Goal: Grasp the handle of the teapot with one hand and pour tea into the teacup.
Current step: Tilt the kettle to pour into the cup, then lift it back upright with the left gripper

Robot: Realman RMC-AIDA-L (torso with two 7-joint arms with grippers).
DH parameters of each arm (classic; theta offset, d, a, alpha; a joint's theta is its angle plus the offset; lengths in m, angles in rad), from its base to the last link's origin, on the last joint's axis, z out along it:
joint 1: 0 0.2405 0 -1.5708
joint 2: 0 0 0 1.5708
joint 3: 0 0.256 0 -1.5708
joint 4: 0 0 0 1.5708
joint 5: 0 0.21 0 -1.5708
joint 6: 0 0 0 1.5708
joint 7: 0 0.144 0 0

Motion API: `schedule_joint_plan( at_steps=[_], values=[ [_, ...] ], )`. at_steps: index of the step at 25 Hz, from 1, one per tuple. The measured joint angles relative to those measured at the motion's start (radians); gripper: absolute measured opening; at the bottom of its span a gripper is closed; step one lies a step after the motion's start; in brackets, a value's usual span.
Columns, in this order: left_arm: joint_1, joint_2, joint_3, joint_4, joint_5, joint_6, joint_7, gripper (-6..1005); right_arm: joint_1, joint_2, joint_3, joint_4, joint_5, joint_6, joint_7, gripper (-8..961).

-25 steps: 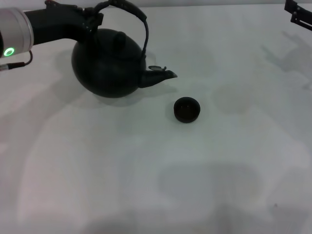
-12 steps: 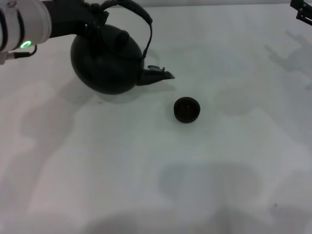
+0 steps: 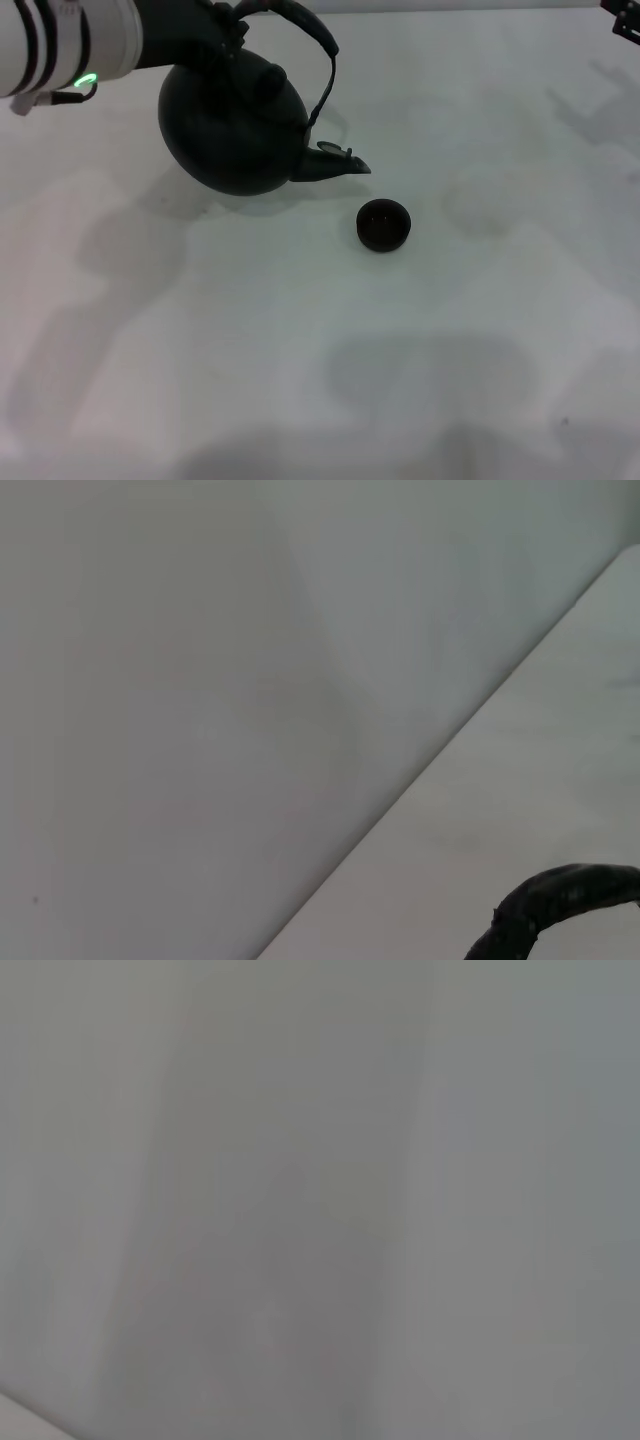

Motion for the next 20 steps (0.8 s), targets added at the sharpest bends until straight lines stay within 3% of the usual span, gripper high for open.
schedule_joint_plan(
  at_steps=[20],
  values=[
    [-0.084, -0.001, 0.054, 0.012, 0.096, 0.090, -0.068, 148, 0.007, -0.007, 0.018, 0.005, 0.000, -0.013, 0.000, 845]
  ],
)
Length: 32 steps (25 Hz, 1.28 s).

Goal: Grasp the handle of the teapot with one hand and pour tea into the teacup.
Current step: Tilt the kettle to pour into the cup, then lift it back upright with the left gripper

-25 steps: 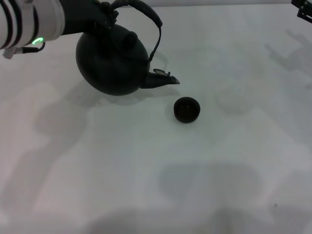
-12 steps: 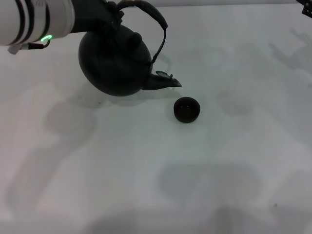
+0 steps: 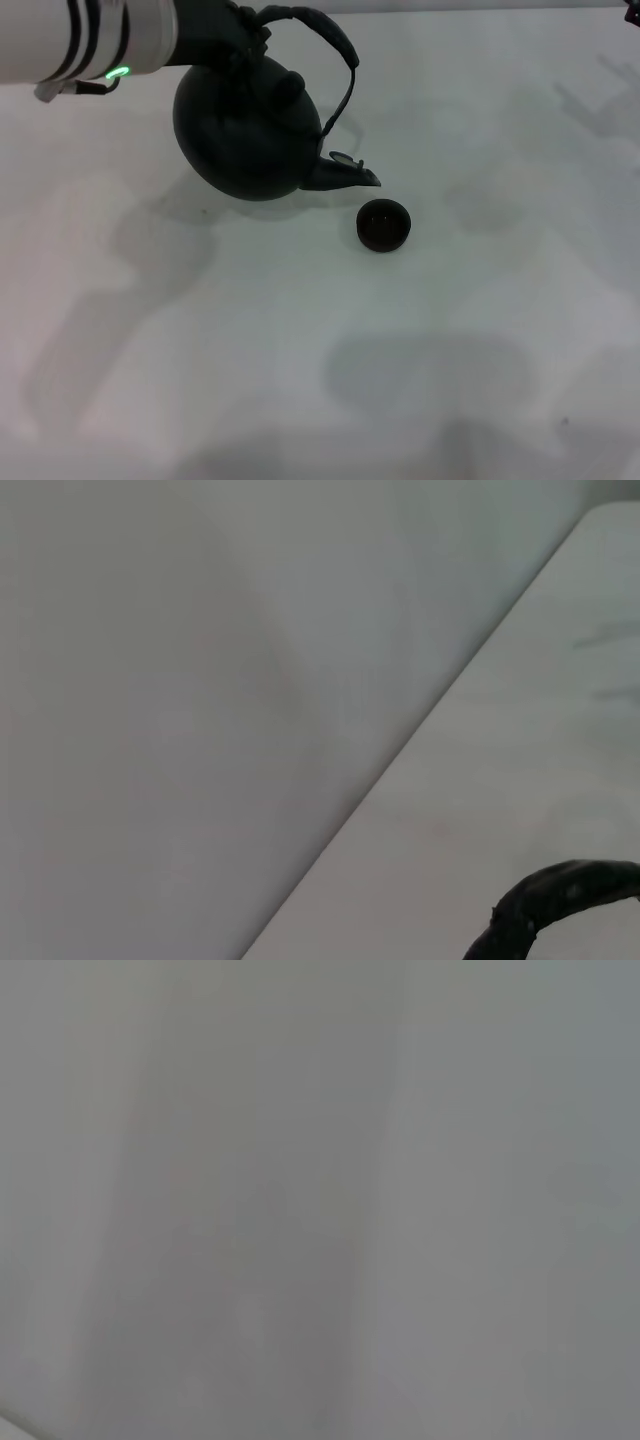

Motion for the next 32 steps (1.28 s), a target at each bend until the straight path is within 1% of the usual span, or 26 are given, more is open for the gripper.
schedule_joint_plan(
  at_steps=[12, 17, 32],
  values=[
    [-0.079, -0.001, 0.042, -0.006, 0.071, 0.087, -0.034, 148, 0.003, -0.001, 0.003, -0.003, 0.000, -0.013, 0.000, 845],
    [-0.097, -0.001, 0.053, -0.008, 0.092, 0.106, -0.040, 149, 0.002, -0.001, 0.003, -0.006, 0.000, -0.013, 0.000, 844],
    [-0.144, 0.000, 0.057, -0.018, 0.093, 0.157, -0.042, 147, 0.003, -0.001, 0.008, -0.007, 0.000, -0.013, -0.008, 844]
  ],
)
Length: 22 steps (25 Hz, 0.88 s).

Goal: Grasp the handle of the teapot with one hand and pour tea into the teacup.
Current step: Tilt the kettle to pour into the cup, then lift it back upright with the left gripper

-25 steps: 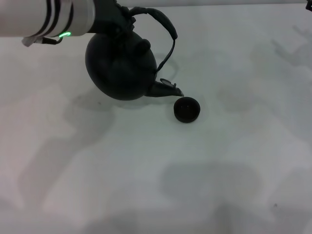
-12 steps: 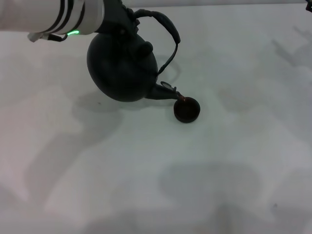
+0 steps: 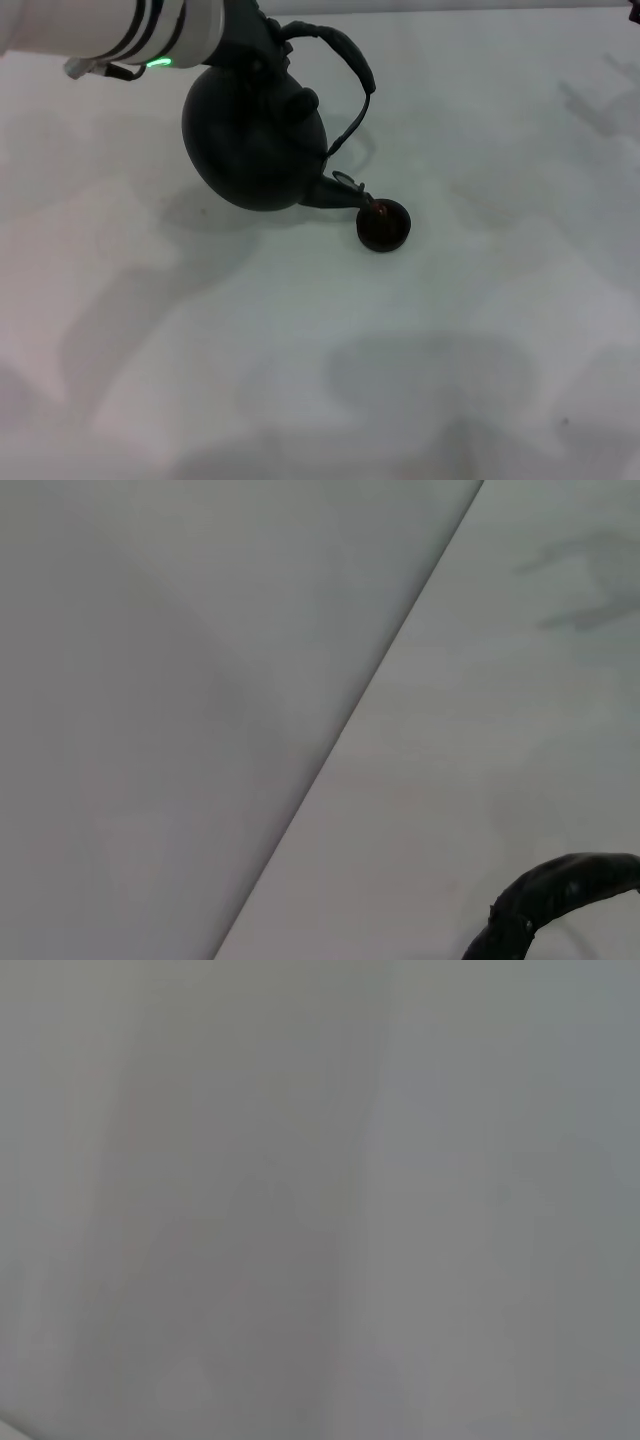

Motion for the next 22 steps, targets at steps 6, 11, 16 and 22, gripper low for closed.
schedule_joint_plan(
  at_steps=[6, 11, 16, 22],
  values=[
    [-0.022, 0.000, 0.000, -0.028, 0.000, 0.002, -0.001, 146, 0.001, 0.000, 0.005, -0.001, 0.000, -0.002, -0.004, 844],
    [-0.038, 0.001, 0.000, -0.046, 0.000, 0.003, -0.008, 146, 0.002, 0.000, 0.005, -0.001, 0.000, -0.010, -0.004, 844],
    [-0.039, 0.003, 0.000, -0.048, 0.000, 0.003, -0.008, 146, 0.003, 0.000, 0.006, -0.001, 0.000, -0.012, -0.005, 844],
    [-0.038, 0.003, 0.000, -0.050, 0.000, 0.003, -0.008, 146, 0.005, 0.000, 0.006, -0.001, 0.000, -0.015, -0.006, 844]
  ],
)
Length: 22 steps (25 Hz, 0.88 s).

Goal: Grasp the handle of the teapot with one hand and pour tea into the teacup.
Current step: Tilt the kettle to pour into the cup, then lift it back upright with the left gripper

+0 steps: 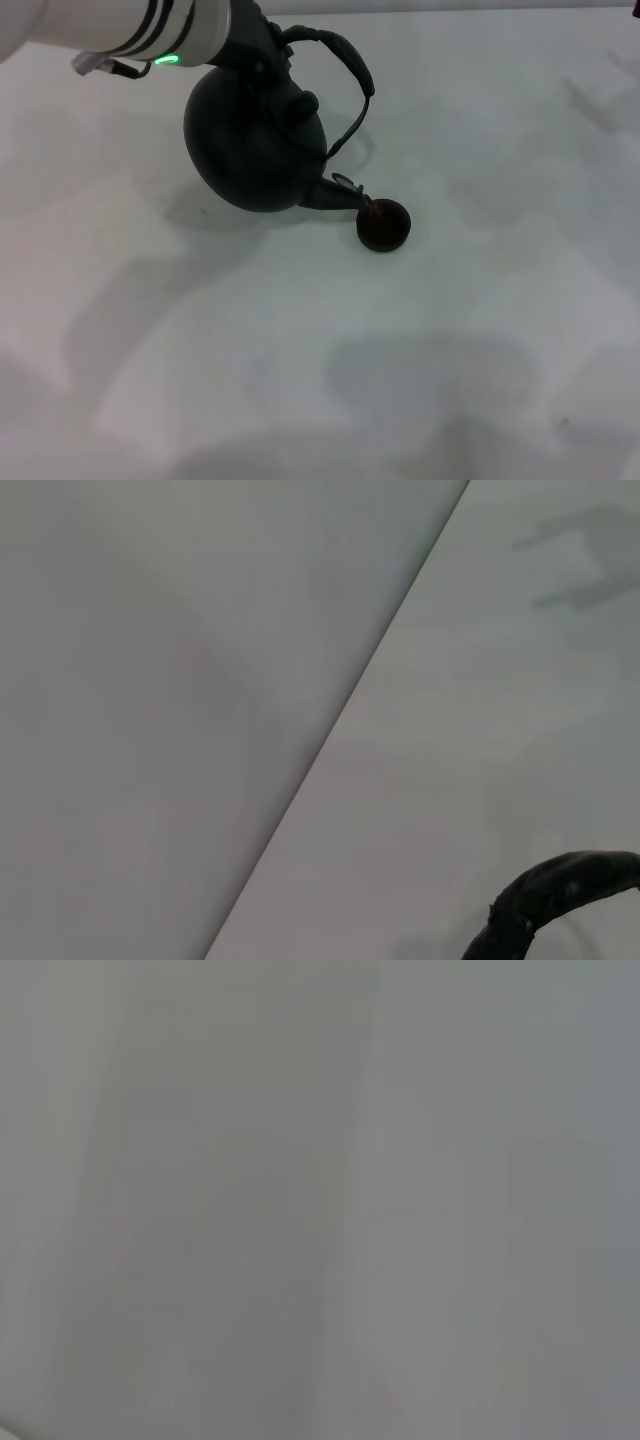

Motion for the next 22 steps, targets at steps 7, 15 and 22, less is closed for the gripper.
schedule_joint_plan(
  at_steps=[7, 15, 22],
  values=[
    [0.000, 0.000, 0.000, -0.001, 0.000, 0.000, 0.002, 147, 0.000, 0.000, 0.000, 0.000, 0.000, 0.000, 0.000, 845],
    [-0.001, 0.000, 0.000, -0.004, 0.000, 0.000, 0.006, 147, 0.000, 0.000, 0.000, 0.000, 0.000, -0.003, 0.000, 845],
    [-0.001, 0.000, 0.000, -0.005, 0.000, 0.000, 0.007, 146, 0.000, 0.000, 0.000, 0.000, 0.000, -0.006, 0.000, 845]
  ],
)
